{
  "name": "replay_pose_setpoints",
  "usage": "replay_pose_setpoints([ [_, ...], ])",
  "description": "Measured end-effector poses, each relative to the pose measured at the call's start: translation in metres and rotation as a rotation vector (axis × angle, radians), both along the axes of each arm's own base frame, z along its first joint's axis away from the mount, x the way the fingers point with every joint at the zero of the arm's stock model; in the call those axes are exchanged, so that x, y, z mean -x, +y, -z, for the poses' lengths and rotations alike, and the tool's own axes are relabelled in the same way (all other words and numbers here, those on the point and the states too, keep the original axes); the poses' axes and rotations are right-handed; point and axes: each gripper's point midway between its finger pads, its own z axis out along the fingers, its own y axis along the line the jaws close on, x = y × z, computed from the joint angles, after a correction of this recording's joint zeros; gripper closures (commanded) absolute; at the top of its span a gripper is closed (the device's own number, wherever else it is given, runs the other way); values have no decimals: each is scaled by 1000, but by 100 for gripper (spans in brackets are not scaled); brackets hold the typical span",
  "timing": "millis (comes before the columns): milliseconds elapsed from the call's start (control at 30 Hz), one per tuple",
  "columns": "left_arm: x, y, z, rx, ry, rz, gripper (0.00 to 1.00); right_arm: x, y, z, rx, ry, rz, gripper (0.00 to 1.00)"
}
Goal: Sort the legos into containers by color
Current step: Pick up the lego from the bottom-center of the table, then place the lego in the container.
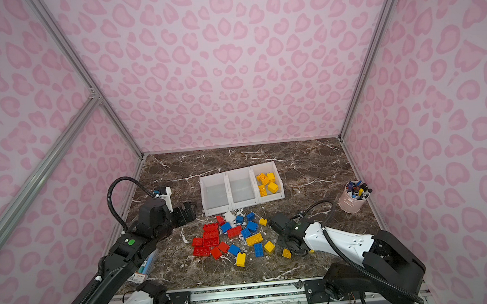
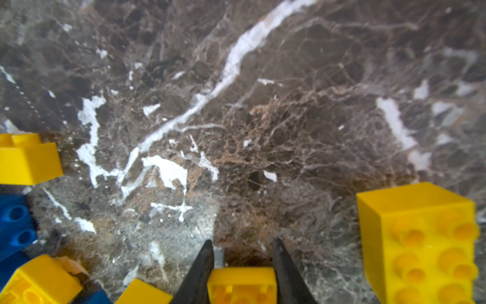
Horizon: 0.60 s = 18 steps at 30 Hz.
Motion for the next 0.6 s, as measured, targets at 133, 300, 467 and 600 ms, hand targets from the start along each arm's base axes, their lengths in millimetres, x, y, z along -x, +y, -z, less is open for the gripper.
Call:
replay_pose_setpoints([
  [133,0,0,0,1,-1,0,2,1,3,-3,-10,14,-13,75],
  [300,0,0,-2,3,-7,-1,2,-26,7,-28,-17,-28,-22,75],
  [467,1,1,-4,6,-14,-5,2,-97,-3,-71,-10,-135,-3,75],
  [600,2,2,-5,5,-16,-8,2,-164,-4,-99,21,-209,-47,74],
])
